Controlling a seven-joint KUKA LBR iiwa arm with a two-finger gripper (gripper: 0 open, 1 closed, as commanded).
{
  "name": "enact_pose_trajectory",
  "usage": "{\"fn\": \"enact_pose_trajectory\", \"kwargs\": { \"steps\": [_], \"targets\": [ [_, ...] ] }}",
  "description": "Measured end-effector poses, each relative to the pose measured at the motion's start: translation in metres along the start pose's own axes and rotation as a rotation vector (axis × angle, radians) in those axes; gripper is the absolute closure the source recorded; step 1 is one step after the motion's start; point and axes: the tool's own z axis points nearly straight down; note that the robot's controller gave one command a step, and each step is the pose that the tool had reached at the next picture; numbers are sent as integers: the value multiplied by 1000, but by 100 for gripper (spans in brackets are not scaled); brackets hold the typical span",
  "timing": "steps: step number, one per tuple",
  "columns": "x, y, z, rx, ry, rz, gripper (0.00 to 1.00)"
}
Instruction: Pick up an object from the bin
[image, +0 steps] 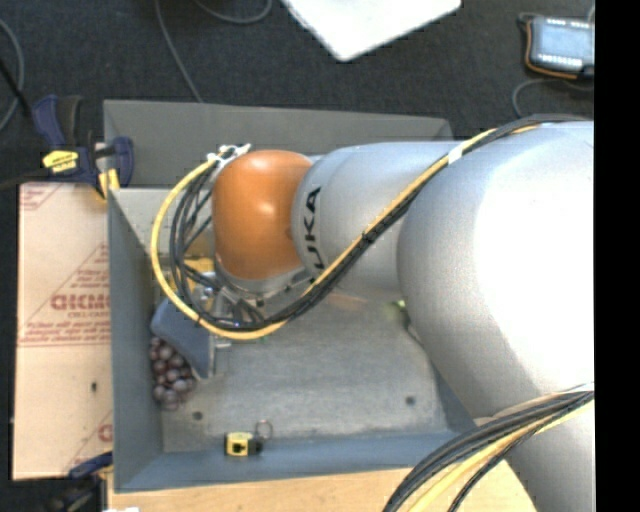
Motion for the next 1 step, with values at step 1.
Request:
{"fn": "enact_pose_trajectory", "kwargs": {
  "steps": [1],
  "targets": [
    [2,7,-14,-3,-9,132,0]
  ]
}}
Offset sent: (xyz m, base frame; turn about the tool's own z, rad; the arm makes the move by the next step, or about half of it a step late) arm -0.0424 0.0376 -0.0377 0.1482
